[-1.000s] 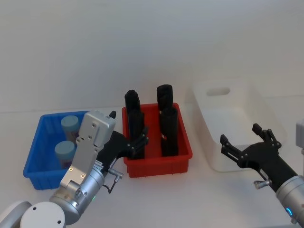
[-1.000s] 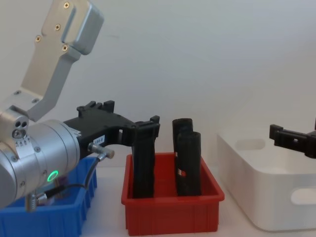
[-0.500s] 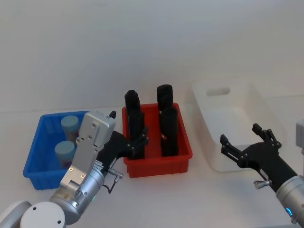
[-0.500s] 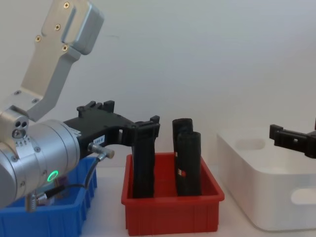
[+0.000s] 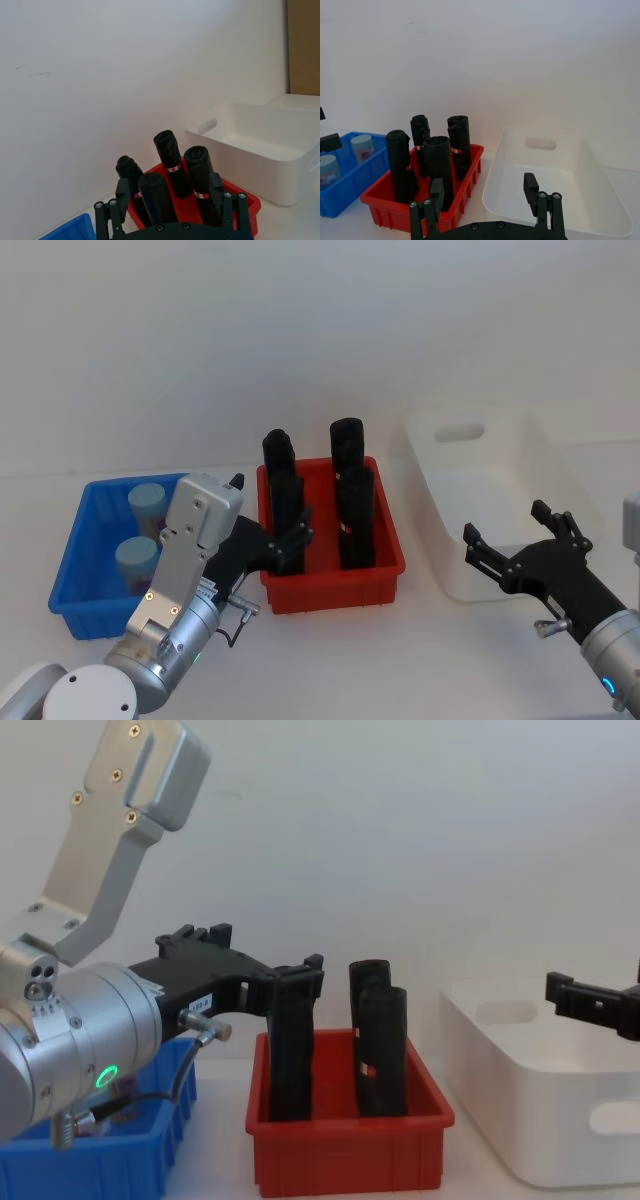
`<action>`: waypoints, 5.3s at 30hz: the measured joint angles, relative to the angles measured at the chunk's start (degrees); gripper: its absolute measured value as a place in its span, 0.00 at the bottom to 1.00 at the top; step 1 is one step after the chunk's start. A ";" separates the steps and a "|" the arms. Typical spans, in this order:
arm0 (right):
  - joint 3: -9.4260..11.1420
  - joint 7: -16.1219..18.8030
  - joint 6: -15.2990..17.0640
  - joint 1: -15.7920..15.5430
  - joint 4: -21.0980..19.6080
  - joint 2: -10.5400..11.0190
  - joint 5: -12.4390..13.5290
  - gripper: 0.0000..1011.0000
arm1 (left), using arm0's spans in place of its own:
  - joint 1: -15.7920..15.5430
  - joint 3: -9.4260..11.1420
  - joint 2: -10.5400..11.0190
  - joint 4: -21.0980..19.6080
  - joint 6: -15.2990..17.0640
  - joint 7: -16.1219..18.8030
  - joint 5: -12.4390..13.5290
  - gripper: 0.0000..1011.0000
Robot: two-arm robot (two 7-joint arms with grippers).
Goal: Pick the cotton swabs from the blue box and place them into the white box.
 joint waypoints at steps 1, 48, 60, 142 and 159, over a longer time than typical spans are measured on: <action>0.00 0.00 0.00 0.00 0.00 0.00 0.00 0.99 | 0.00 0.00 0.00 0.00 0.00 0.00 0.00 0.99; 0.00 0.00 0.00 0.00 0.00 0.00 0.00 0.99 | -6.83 -9.00 2.08 15.43 8.81 -1.72 -9.50 0.99; 0.00 0.00 0.00 0.00 0.00 0.00 0.00 0.99 | -8.23 -9.91 2.00 18.99 11.81 -2.92 -10.40 0.99; 0.00 0.00 0.00 0.00 0.00 0.00 0.00 0.99 | -11.06 -12.37 4.67 7.70 17.26 -20.39 -5.06 0.66; 0.00 0.00 0.00 0.00 0.00 0.00 0.00 0.99 | -14.98 -11.78 4.85 5.65 19.90 -35.32 -5.38 0.66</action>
